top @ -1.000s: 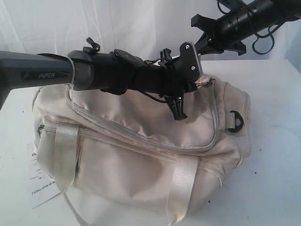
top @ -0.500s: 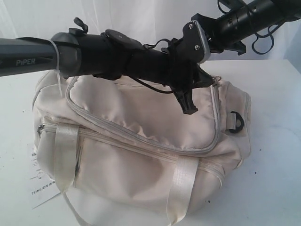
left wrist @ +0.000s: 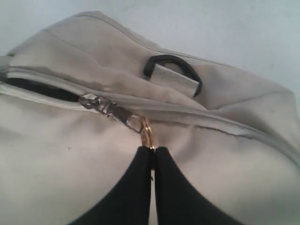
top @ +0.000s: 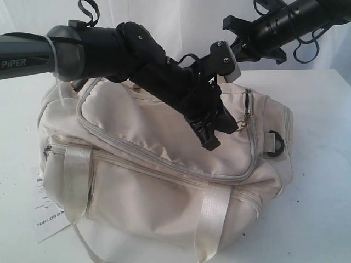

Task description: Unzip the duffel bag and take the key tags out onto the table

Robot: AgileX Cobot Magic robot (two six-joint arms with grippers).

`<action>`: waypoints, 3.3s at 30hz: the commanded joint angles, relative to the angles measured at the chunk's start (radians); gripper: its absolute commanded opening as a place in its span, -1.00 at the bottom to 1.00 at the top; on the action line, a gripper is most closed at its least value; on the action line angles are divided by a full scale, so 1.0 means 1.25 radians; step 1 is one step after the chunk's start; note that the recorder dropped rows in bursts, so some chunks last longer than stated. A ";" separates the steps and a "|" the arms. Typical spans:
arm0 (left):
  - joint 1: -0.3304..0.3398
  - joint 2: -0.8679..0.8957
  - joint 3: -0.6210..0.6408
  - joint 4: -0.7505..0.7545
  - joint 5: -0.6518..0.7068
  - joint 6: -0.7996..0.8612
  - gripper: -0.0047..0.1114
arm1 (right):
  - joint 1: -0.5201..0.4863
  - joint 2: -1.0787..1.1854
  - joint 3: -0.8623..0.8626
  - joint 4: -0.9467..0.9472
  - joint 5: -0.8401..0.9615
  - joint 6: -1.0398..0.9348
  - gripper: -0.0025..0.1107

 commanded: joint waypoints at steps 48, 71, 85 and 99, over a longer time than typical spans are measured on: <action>-0.002 -0.036 0.001 -0.100 0.519 -0.170 -0.92 | -0.039 -0.028 -0.006 -0.057 0.040 -0.008 -0.03; -0.002 -0.045 0.001 -0.211 0.519 -0.138 -0.92 | -0.003 -0.345 0.379 -0.145 0.224 0.052 0.01; -0.002 -0.045 0.001 -0.217 0.519 -0.137 -0.92 | 0.014 -0.345 0.472 -0.145 0.198 0.052 -0.07; -0.002 -0.045 0.001 -0.205 0.519 -0.165 -0.92 | 0.014 -0.344 0.472 -0.166 0.123 0.031 -0.96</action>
